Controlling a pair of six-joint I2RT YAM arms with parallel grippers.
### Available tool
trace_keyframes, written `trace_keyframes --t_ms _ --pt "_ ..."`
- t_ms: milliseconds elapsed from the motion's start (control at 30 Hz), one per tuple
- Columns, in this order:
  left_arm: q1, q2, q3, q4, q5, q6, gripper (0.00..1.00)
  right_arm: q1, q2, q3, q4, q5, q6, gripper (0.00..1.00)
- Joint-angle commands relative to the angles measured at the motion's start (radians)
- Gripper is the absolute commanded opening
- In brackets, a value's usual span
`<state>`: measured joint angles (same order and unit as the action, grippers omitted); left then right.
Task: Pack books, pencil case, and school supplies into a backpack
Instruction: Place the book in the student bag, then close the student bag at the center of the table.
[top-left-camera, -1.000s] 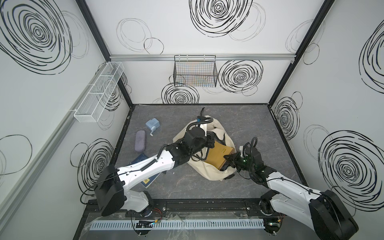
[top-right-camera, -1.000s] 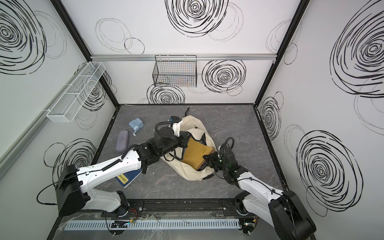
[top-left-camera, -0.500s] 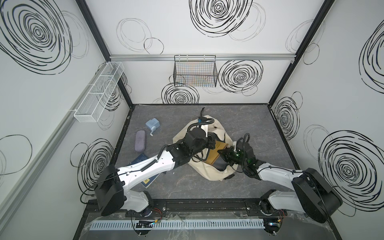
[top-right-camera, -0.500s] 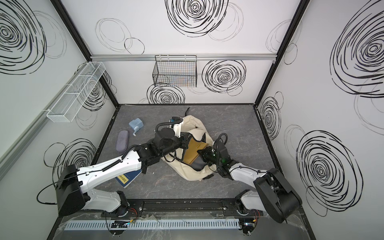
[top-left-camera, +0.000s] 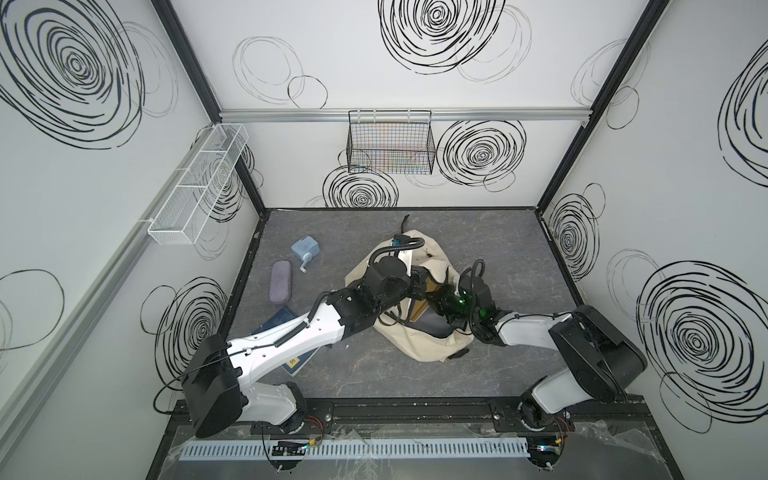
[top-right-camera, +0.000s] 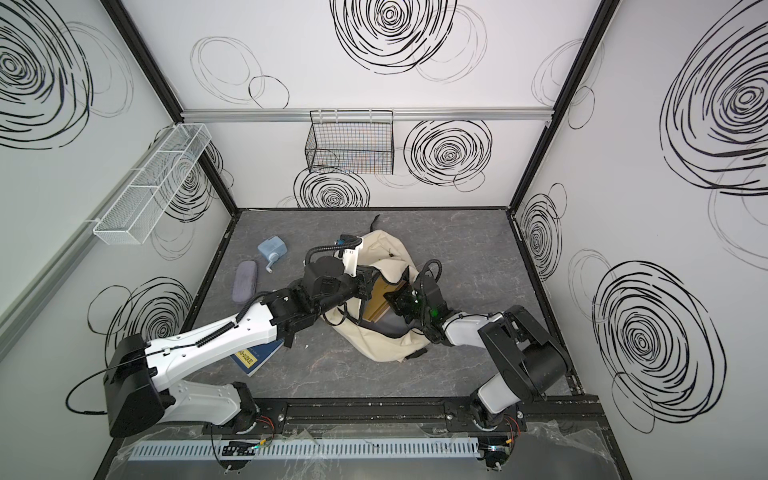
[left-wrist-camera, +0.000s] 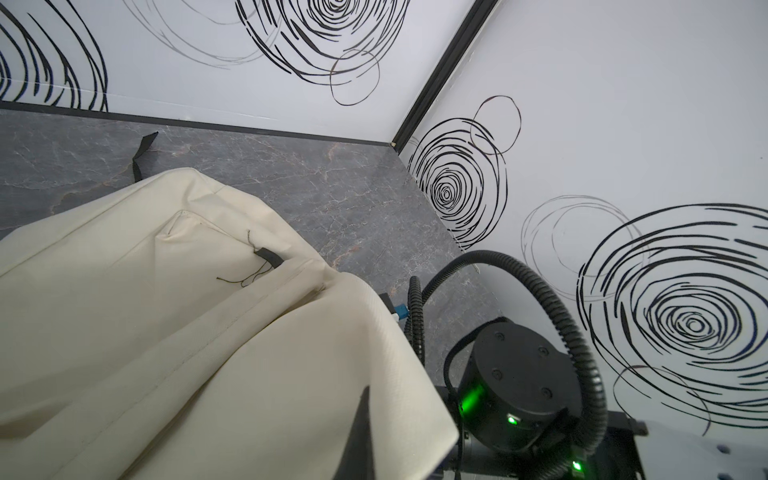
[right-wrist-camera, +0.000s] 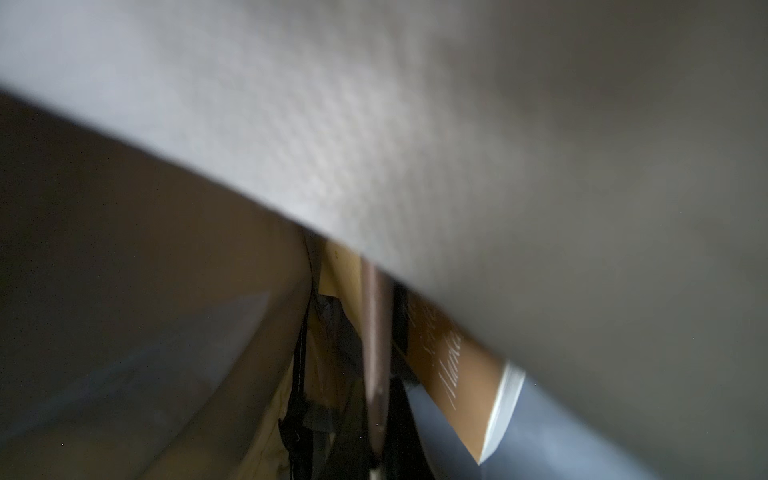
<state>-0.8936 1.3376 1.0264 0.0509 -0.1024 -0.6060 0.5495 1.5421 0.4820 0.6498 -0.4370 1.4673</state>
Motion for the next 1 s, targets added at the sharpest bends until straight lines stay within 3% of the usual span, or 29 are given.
trace_keyframes --t_ms 0,67,200,267,667,767,867,967 --pt "0.005 -0.044 -0.014 0.067 0.023 -0.008 0.0 0.004 0.017 0.012 0.071 -0.048 -0.017 0.07" --pt "0.005 -0.044 -0.012 0.064 0.023 -0.003 0.0 -0.001 0.009 0.012 0.053 -0.058 -0.035 0.13" --pt "0.009 -0.041 -0.009 0.053 0.018 0.002 0.0 -0.009 -0.071 -0.006 -0.045 -0.037 -0.082 0.38" --pt "0.01 -0.043 -0.009 0.052 0.015 0.002 0.0 -0.018 -0.131 -0.025 -0.098 -0.023 -0.101 0.44" --pt "0.001 -0.034 0.006 0.014 0.017 0.022 0.02 -0.117 -0.645 -0.132 -0.524 0.046 -0.243 0.47" --pt "-0.002 -0.03 0.044 -0.032 0.053 0.057 0.46 -0.119 -0.774 -0.091 -0.676 0.089 -0.298 0.47" --pt "-0.008 -0.05 0.085 -0.116 0.029 0.091 0.84 -0.101 -0.862 -0.008 -0.816 0.145 -0.35 0.47" --pt "-0.007 -0.105 0.106 -0.198 0.003 0.127 0.97 -0.06 -0.879 0.086 -0.897 0.187 -0.397 0.47"
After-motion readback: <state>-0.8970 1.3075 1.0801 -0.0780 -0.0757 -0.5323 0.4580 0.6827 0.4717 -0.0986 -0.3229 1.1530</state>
